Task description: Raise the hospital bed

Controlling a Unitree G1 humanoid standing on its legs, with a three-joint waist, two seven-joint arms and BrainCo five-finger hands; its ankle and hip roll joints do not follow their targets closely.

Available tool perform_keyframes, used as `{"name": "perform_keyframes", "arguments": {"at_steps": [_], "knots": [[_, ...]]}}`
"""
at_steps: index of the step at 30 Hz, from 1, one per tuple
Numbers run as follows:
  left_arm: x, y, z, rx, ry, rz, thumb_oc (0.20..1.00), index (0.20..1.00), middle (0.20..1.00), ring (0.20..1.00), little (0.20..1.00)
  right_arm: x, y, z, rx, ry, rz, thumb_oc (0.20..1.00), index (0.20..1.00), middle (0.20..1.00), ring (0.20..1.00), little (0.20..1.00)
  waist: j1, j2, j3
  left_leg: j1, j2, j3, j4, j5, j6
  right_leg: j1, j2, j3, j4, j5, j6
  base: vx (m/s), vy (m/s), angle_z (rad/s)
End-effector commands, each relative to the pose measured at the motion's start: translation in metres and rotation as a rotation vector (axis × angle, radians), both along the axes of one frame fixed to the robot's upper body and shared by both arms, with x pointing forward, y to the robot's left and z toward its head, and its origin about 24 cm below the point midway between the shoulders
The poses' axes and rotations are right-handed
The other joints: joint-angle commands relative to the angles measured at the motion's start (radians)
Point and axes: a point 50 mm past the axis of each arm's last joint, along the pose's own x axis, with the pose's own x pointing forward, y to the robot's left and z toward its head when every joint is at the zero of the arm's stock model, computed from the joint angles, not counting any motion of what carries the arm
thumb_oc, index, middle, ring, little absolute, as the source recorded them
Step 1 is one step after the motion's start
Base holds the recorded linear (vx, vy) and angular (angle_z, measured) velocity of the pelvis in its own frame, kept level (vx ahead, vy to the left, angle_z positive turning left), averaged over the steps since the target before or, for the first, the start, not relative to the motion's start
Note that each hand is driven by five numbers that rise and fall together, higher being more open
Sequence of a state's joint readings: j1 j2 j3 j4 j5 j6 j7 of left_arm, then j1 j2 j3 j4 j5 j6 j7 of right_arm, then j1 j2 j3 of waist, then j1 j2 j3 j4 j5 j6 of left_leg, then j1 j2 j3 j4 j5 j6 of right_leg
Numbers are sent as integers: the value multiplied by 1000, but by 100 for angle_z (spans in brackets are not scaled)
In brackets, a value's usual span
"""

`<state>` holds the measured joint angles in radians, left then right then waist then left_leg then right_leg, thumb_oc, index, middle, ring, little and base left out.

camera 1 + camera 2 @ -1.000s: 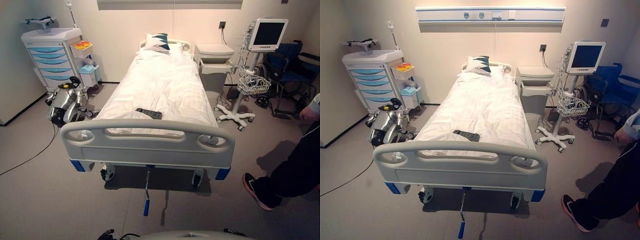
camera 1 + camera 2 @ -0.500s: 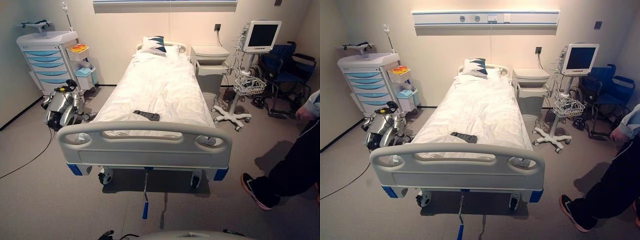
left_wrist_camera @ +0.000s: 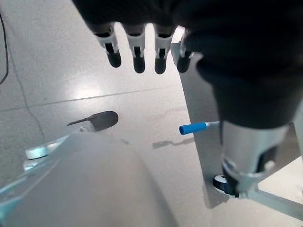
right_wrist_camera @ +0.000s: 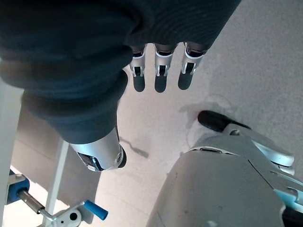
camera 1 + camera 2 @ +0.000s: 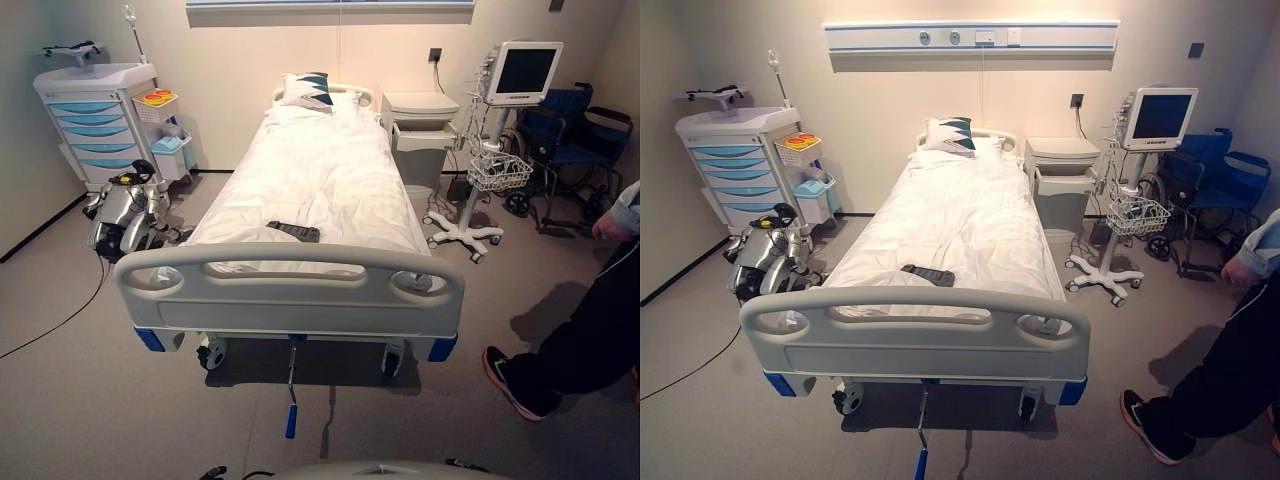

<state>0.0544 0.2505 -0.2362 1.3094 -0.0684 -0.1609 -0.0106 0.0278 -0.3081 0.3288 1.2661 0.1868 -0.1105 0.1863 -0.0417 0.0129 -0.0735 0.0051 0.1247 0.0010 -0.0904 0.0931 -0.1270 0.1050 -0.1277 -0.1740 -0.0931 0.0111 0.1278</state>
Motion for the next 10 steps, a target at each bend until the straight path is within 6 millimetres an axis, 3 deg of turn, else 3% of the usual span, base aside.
{"name": "perform_keyframes", "arguments": {"at_steps": [1, 10], "knots": [[17, 3, 3, 13, -17, -36, 1000, 1000, 1000, 1000, 1000, 25, 18, 1, 30, -46, 45, 1000, 1000, 1000, 1000, 1000, -10, -46, 30, 32, -58, 54, 3, -48, 45, -68, -18, -24, 6, 72, 43, 0, 0, 0], [19, 5, 4, 17, -27, -36, 1000, 1000, 1000, 1000, 1000, 27, 16, 2, 24, -50, 52, 1000, 1000, 1000, 1000, 1000, -11, -48, 36, 36, -56, 54, 3, -51, 46, -65, -19, -24, 6, 71, 43, 0, 0, 0]]}}
